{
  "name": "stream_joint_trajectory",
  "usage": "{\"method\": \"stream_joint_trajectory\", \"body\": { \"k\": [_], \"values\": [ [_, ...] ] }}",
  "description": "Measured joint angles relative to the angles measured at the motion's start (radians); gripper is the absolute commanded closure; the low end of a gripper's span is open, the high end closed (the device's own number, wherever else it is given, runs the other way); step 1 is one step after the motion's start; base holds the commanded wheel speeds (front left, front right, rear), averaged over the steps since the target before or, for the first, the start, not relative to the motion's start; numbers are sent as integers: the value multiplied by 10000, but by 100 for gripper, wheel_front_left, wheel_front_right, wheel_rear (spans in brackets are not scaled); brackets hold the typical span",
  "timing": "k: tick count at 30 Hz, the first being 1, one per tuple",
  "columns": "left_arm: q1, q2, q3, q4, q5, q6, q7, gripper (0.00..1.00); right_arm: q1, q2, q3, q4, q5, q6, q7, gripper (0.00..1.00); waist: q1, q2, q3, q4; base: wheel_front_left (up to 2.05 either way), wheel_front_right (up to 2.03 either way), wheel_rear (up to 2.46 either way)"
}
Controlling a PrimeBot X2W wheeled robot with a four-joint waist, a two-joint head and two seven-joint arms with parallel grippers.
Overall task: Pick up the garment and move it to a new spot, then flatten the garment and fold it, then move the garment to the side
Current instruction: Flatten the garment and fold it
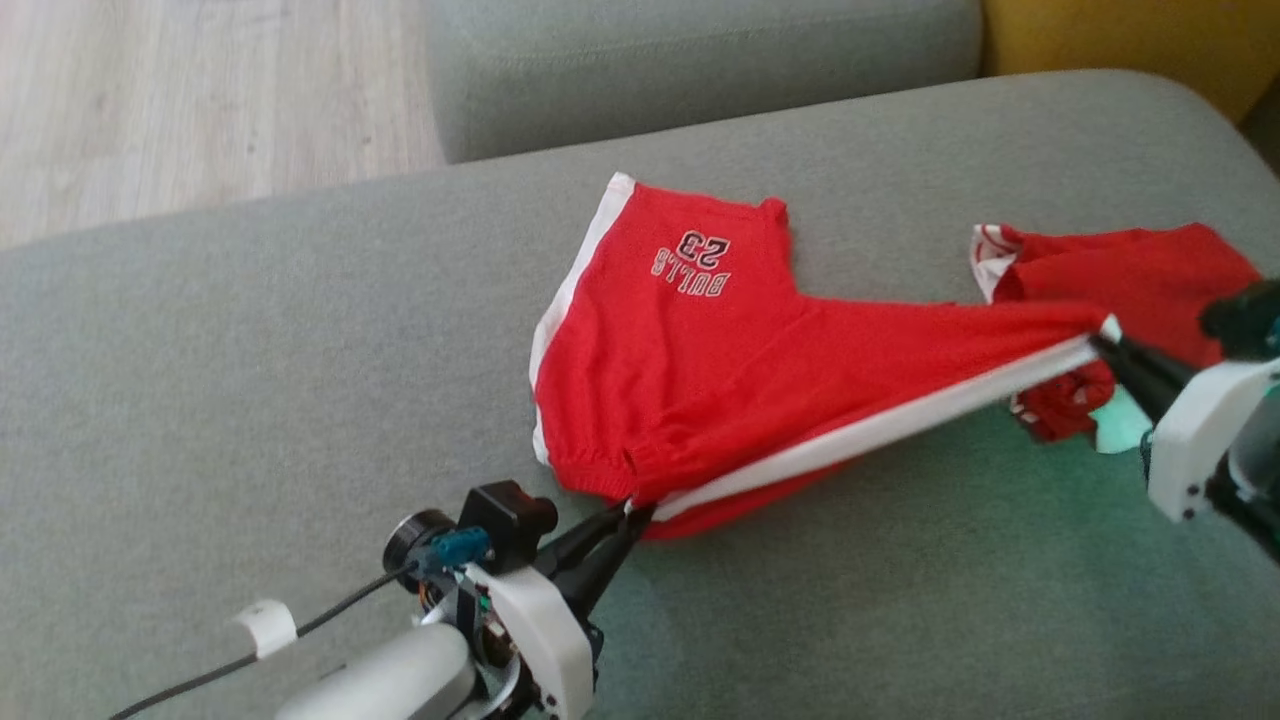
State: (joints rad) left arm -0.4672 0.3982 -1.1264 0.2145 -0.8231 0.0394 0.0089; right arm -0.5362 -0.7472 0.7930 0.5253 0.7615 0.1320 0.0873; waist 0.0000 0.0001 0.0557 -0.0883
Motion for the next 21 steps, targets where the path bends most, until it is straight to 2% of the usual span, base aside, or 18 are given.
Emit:
{"method": "stream_joint_trajectory", "body": {
  "k": [4,8,11,16,21],
  "values": [
    [-130,-73,186,-71,-4,230,82,100,-48,102,-667,-176,-552,0,-130,100,0,0,344,225,0,0,0],
    [-509,-178,276,-38,-33,278,186,100,-215,291,-1118,-171,-1104,0,-190,100,1,0,656,449,0,0,0],
    [-990,-370,336,113,-33,401,330,100,-982,631,-1515,-157,-1812,0,-274,100,2,0,1088,837,0,0,0],
    [-1144,-596,435,307,-46,430,353,100,-1919,1028,-1651,12,-2439,0,-355,100,2,0,1483,1308,0,0,0],
    [-1416,-966,533,485,-94,430,339,100,-2781,1461,-1509,688,-2840,0,-360,100,2,0,1906,1971,0,0,0]
  ]
}}
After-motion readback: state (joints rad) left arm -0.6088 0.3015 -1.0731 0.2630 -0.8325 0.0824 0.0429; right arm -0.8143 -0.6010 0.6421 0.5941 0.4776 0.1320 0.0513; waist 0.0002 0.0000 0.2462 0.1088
